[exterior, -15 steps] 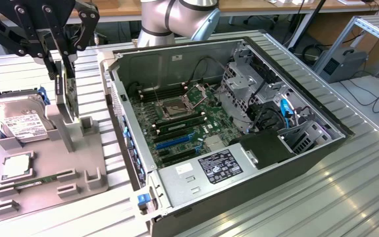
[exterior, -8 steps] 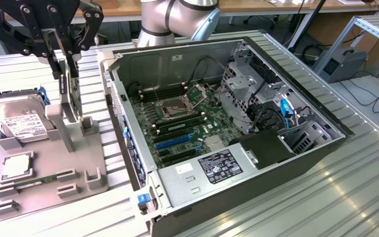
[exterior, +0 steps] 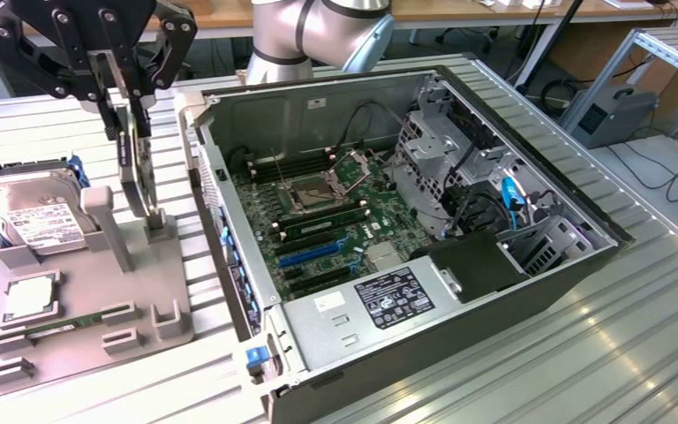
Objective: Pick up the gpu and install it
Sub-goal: 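Pick up the gpu and move the gpu toward the slot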
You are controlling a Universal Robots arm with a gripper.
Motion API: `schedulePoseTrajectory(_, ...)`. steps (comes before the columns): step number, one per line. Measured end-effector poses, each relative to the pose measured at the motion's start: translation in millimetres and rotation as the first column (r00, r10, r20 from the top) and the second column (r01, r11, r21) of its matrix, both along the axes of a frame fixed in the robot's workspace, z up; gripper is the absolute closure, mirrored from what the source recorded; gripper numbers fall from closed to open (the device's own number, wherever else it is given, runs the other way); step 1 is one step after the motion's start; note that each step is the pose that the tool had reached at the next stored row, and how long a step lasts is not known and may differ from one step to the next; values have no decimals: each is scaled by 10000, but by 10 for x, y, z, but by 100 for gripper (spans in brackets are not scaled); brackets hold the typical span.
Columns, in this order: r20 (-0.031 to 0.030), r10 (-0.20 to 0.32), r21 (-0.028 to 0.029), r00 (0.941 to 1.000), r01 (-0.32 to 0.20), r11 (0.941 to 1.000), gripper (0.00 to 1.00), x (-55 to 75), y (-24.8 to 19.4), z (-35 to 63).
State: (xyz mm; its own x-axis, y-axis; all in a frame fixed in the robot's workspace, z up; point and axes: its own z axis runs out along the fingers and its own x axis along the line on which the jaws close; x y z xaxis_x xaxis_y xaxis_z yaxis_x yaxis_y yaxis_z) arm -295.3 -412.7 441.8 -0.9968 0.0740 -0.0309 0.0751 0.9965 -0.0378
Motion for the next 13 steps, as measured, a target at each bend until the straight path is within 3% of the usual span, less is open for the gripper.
schedulePoseTrajectory(13,-1,0,0,10000,0,10000,73,121,0,-1)
